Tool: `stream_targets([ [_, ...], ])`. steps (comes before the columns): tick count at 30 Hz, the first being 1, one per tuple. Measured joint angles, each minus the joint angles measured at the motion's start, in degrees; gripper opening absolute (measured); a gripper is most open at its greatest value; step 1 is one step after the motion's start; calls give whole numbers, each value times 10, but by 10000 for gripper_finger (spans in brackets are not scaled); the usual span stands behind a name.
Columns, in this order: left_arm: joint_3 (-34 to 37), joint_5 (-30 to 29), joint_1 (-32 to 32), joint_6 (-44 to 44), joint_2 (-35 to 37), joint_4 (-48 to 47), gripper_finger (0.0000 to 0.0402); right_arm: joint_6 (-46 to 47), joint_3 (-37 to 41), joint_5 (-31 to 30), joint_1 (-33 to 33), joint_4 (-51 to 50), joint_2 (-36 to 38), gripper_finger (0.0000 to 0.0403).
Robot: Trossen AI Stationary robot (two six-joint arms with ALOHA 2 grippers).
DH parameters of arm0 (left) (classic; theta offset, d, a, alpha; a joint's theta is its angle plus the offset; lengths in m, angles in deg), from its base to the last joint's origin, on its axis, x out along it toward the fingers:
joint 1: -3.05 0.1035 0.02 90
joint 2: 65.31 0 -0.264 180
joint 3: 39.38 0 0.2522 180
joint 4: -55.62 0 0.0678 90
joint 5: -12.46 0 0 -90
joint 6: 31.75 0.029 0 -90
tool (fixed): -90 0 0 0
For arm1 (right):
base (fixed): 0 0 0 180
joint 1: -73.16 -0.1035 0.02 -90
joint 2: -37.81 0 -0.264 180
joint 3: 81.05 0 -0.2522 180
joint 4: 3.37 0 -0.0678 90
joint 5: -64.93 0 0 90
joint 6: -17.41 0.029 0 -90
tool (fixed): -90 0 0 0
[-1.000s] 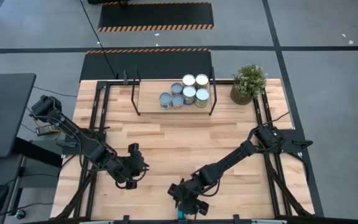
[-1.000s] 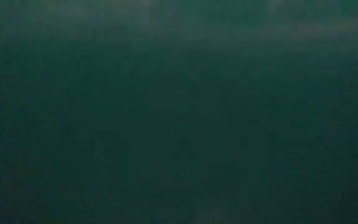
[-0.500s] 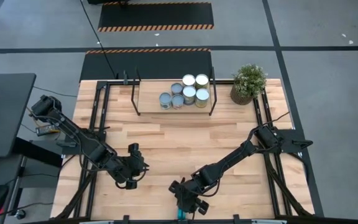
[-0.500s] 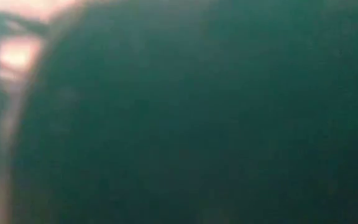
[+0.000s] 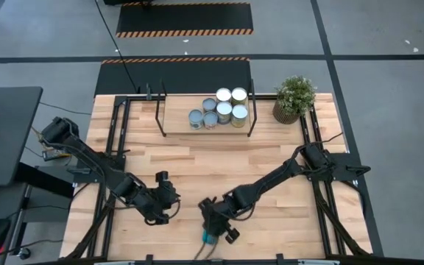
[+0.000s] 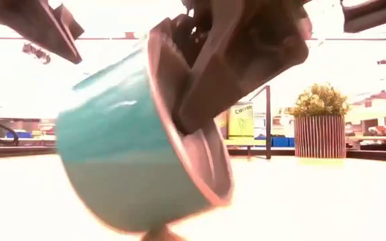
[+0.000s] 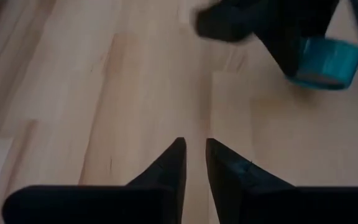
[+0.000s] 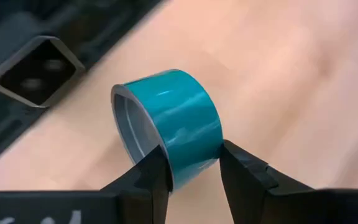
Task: Pick and place cans onto a shelf
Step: Put the green tuna can on the shelf
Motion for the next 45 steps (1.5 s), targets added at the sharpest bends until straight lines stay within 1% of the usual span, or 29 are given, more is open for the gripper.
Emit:
stream_targets([
  [2,0,-2,2,3,-23,3,73,20,0,-2,14,-17,8,131],
  [4,0,-9,2,9,-42,4,87,39,0,-4,27,-42,18,131],
  [10,0,-27,-1,59,-68,24,165,73,0,7,65,-108,50,131],
  [12,0,-30,-1,77,-68,28,188,76,9,28,79,-114,61,131],
  [14,0,-30,-4,94,-68,30,203,86,35,66,97,-90,73,130],
  [17,0,-46,-14,139,-68,38,208,117,89,112,127,-35,93,130],
  [19,0,-56,-21,179,-68,47,205,145,122,138,147,12,106,130],
  [24,0,-58,-32,275,-68,78,186,222,199,223,181,114,138,130],
  [27,0,-69,-36,317,-68,105,174,270,236,241,192,164,162,130],
  [32,0,-112,-38,415,-68,171,169,405,274,250,204,275,176,130],
  [36,0,-148,-40,441,-68,190,192,464,285,274,204,289,177,130],
  [40,0,-154,-44,482,-75,196,231,521,302,290,206,310,177,130],
  [42,0,-172,-45,531,-88,195,249,550,303,300,212,315,177,130],
  [45,0,-216,-47,632,-111,205,264,593,304,307,219,315,177,130],
])
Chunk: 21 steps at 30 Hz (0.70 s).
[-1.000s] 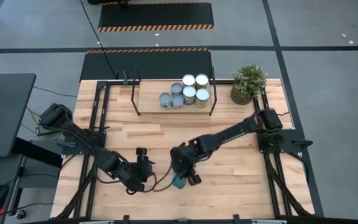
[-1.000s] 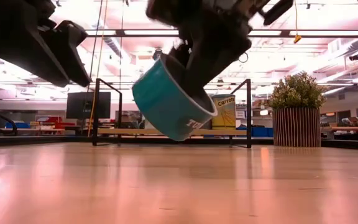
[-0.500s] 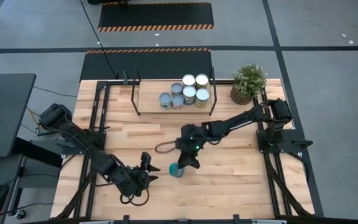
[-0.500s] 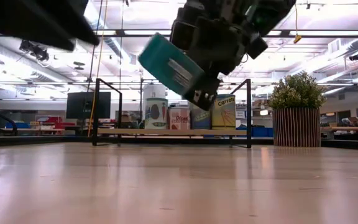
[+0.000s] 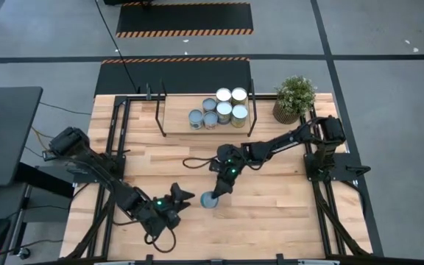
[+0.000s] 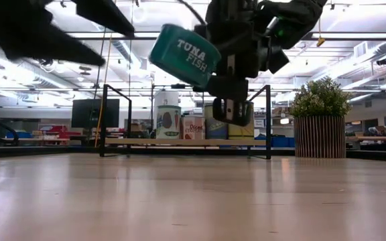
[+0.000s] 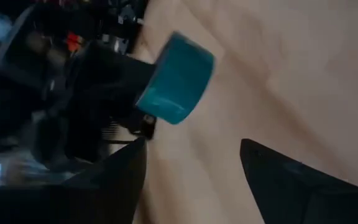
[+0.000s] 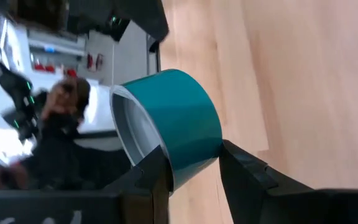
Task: Pick and place cans onto a shelf
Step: Put the green tuna can on the shelf
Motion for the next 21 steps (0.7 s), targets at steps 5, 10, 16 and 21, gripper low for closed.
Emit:
stream_targets([
  [5,0,-81,1,145,-34,53,260,91,0,-10,6,4,0,130],
  [10,0,-93,1,226,-52,88,241,143,0,-23,14,31,0,130],
  [16,0,-148,3,247,-60,90,232,186,0,-36,16,56,0,130],
  [21,0,-165,12,259,-60,87,239,205,0,-38,16,61,-1,130],
])
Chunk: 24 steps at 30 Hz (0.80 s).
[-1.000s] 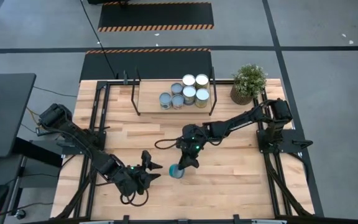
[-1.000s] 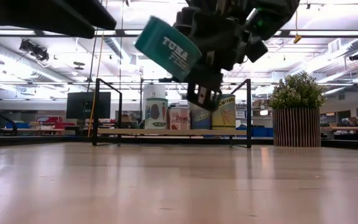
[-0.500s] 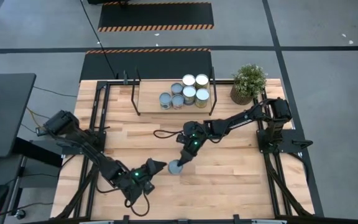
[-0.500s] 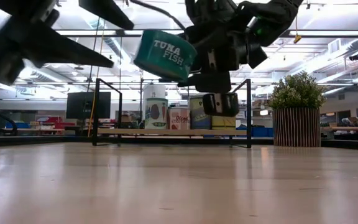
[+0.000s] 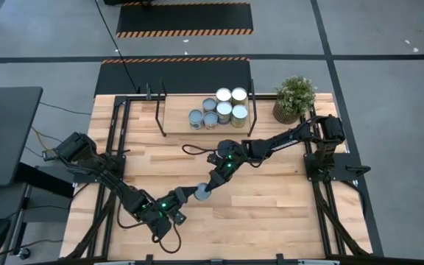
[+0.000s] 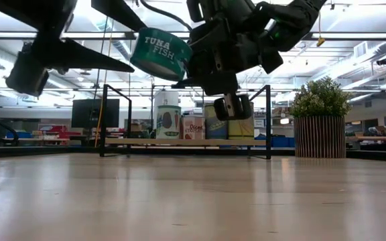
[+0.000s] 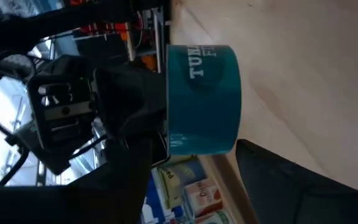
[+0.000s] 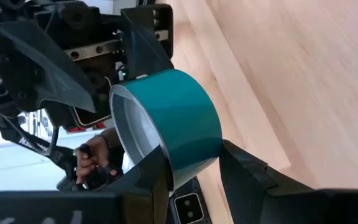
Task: Pick and place cans onto a shelf
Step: Put the green tuna can on the shelf
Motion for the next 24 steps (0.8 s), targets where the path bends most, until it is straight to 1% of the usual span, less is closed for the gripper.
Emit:
stream_targets([
  [4,0,24,10,15,0,7,254,3,0,-9,0,4,0,130],
  [6,0,26,12,19,0,21,261,3,0,-12,0,3,0,130],
  [10,0,37,13,65,0,41,261,3,0,-15,1,10,0,130],
  [14,0,56,15,99,1,49,234,5,0,-19,3,25,0,130],
  [21,0,65,17,100,1,49,155,3,0,-18,3,29,0,130],
  [22,0,65,18,100,1,49,148,0,0,-18,3,29,0,130],
  [24,0,70,20,96,1,49,146,-9,0,-22,2,28,0,133],
])
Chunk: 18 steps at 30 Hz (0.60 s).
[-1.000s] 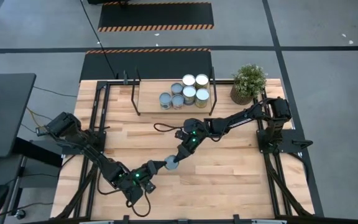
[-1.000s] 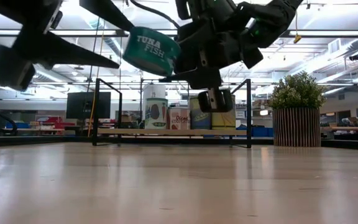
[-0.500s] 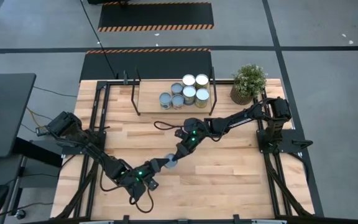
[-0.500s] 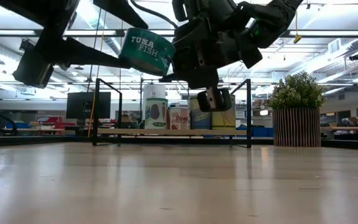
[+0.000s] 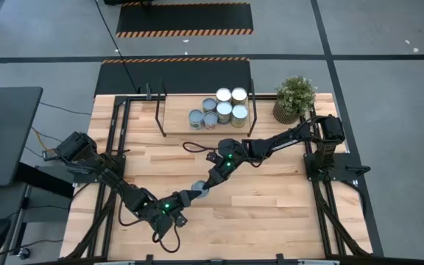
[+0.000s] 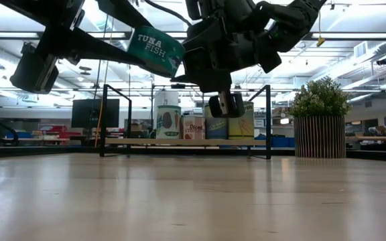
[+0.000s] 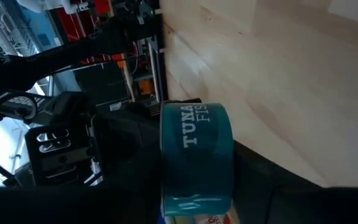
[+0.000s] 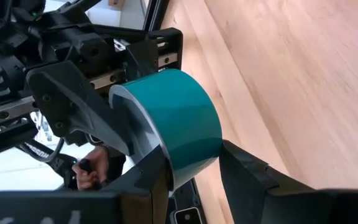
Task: Pick and place cans onto a shelf
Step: Put the green tuna can on the shelf
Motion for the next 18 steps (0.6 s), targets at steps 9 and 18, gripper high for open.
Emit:
stream_targets([
  [9,0,16,2,-45,0,1,162,-24,0,-3,11,11,0,199],
  [18,0,6,2,-140,0,-17,156,-22,0,87,52,47,13,236],
])
